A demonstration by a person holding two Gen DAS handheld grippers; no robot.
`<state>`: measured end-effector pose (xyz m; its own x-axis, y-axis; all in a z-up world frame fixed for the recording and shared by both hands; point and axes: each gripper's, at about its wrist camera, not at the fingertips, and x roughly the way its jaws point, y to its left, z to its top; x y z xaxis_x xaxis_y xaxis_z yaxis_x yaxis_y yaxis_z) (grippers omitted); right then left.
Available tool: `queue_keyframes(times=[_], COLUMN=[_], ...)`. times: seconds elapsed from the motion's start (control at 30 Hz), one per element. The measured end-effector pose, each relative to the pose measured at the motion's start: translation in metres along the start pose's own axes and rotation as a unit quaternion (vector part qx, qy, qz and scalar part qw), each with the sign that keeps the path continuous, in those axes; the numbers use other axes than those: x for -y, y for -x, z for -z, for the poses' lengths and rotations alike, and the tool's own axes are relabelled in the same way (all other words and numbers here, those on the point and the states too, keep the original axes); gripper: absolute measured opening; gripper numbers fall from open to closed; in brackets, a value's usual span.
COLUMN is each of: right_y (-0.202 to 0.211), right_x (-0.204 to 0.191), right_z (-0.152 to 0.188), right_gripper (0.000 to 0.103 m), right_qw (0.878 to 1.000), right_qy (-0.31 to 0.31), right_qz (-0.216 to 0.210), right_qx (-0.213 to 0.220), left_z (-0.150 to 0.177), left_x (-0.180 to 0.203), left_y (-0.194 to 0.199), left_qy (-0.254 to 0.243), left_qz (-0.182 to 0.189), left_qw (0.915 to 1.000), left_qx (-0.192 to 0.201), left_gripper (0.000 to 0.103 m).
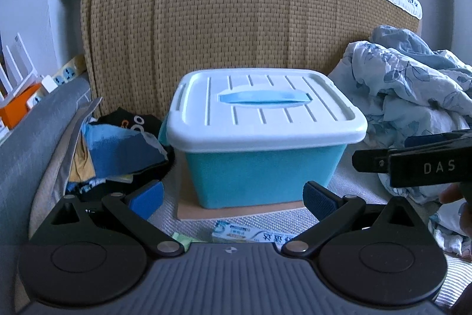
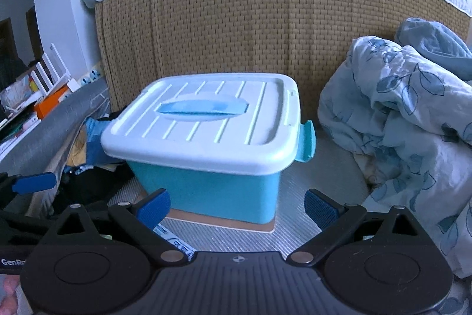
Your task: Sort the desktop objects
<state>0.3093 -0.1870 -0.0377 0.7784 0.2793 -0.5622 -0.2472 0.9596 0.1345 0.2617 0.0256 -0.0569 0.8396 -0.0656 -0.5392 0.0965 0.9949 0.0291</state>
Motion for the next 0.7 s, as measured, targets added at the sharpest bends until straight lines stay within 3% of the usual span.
queue_keyframes(times=[0.43,0.7], right_y=[0.004,0.023], right_x=[0.01,-0.005], right_z=[0.032,0.051], right_gripper=[0.1,0.1], right_qw=[1.0,1.0], right_qy=[-0.007,-0.007], right_qz=[0.007,-0.015], right_qx=[-0.021,-0.002], left_z=[0.036,0.049], left_x=[-0.008,-0.001], left_y=[0.011,0.03], left_qy=[0.027,0.028], left_qz=[-0.028,-0.006], left_qw=[0.9992,0.9996], left_qx=[-0.013,0.005], left_gripper=[0.103,0.103])
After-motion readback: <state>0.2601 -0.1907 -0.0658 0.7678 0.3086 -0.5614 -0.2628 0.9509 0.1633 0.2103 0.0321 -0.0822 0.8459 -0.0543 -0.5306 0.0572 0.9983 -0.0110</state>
